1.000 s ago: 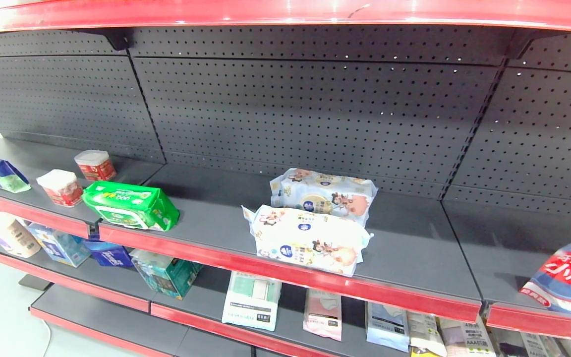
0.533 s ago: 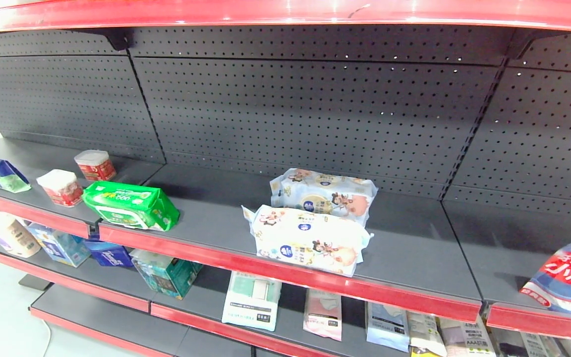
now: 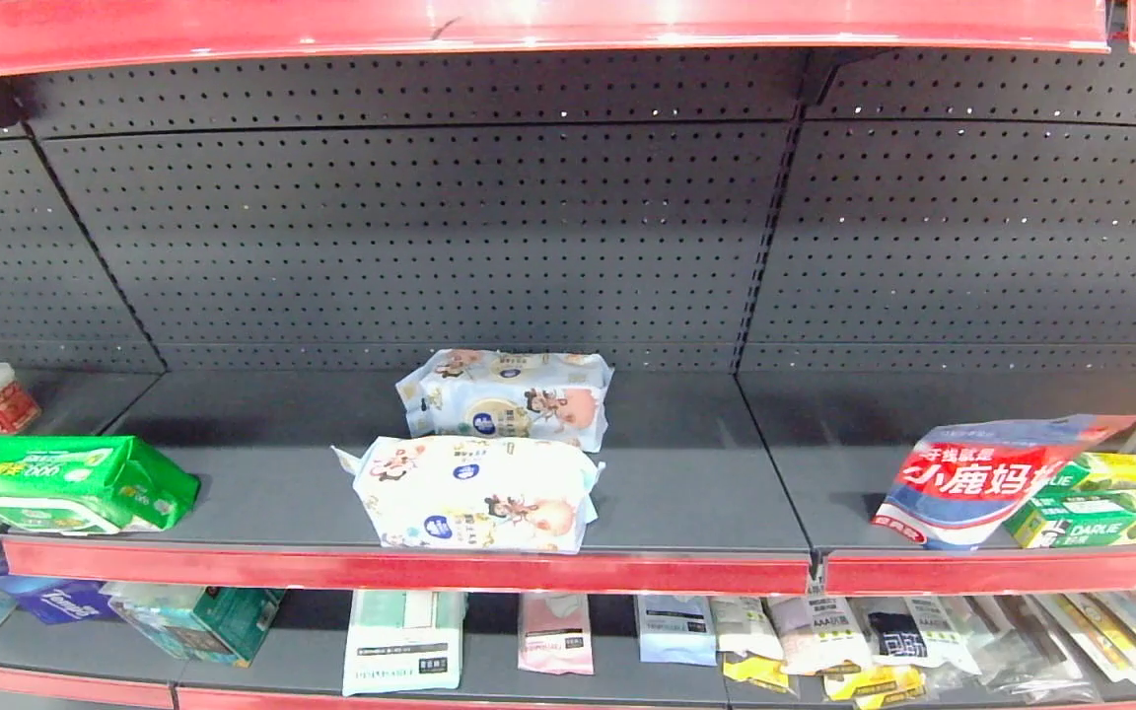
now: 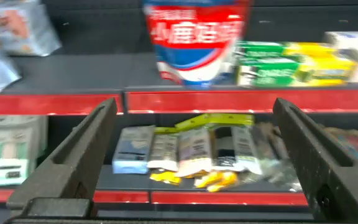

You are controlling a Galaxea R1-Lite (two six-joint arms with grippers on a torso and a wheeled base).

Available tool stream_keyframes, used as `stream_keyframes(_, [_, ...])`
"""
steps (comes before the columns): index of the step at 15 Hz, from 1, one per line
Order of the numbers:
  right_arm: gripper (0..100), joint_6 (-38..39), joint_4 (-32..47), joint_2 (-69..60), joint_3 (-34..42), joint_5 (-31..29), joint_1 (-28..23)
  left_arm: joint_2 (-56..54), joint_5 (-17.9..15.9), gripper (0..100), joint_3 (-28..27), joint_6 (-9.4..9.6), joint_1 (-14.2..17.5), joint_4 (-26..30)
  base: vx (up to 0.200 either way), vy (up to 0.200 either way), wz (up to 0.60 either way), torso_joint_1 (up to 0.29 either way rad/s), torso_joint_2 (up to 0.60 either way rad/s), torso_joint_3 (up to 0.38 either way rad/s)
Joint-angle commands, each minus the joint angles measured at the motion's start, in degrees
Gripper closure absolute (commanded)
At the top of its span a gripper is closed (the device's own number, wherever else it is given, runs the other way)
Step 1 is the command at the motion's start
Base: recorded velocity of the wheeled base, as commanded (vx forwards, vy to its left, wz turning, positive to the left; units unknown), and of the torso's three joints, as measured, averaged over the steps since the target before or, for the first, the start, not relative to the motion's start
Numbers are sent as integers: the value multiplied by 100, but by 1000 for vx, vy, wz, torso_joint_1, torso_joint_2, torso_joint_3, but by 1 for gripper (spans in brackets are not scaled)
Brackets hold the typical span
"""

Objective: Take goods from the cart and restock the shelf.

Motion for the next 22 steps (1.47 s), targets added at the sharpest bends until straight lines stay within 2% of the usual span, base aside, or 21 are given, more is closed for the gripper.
stream_keyframes(1, [0, -3, -2, 8, 2, 0, 0, 2, 3, 0, 1, -1, 0, 0, 0, 0, 0, 0, 0, 0])
stream_keyframes(7, [0, -3, 6, 8, 2, 0, 0, 29, -14, 0, -17, -1, 0, 9, 0, 0, 0, 0, 0, 0])
stream_keyframes(8, [0, -3, -2, 8, 2, 0, 0, 697, 91, 0, -869, -125, -8, 44, 0, 0, 0, 0, 0, 0])
stream_keyframes(9, [0, -3, -2, 8, 2, 0, 0, 2200, 337, 0, -1994, -951, 0, -9, 0, 0, 0, 0, 0, 0])
stream_keyframes(10, [0, -3, 6, 8, 2, 0, 0, 3026, 522, 0, -2671, -1522, 0, -18, 0, 0, 0, 0, 0, 0])
stream_keyframes(11, [0, -3, -2, 8, 2, 0, 0, 3843, 759, 0, -3058, -1478, 27, 17, 0, 0, 0, 0, 0, 0])
stream_keyframes(12, [0, -3, 6, 8, 2, 0, 0, 4230, 1005, 0, -3031, -1285, 106, 9, 0, 0, 0, 0, 0, 0])
stream_keyframes(14, [0, -3, -2, -1, 2, 0, 0, 5065, 1295, 0, -2935, -740, 299, 0, 0, 0, 0, 0, 0, 0])
stream_keyframes(16, [0, -3, -2, -1, 2, 0, 0, 5926, 1278, 0, -2935, -696, 475, -35, 0, 0, 0, 0, 0, 0])
stream_keyframes(19, [0, -3, -2, 8, 2, 0, 0, 6559, 1260, 0, -2908, -652, 457, -255, 0, 0, 0, 0, 0, 0])
stream_keyframes(22, [0, -3, -2, 8, 2, 0, 0, 7236, 1128, 0, -2776, -608, 431, -1020, 0, 0, 0, 0, 0, 0])
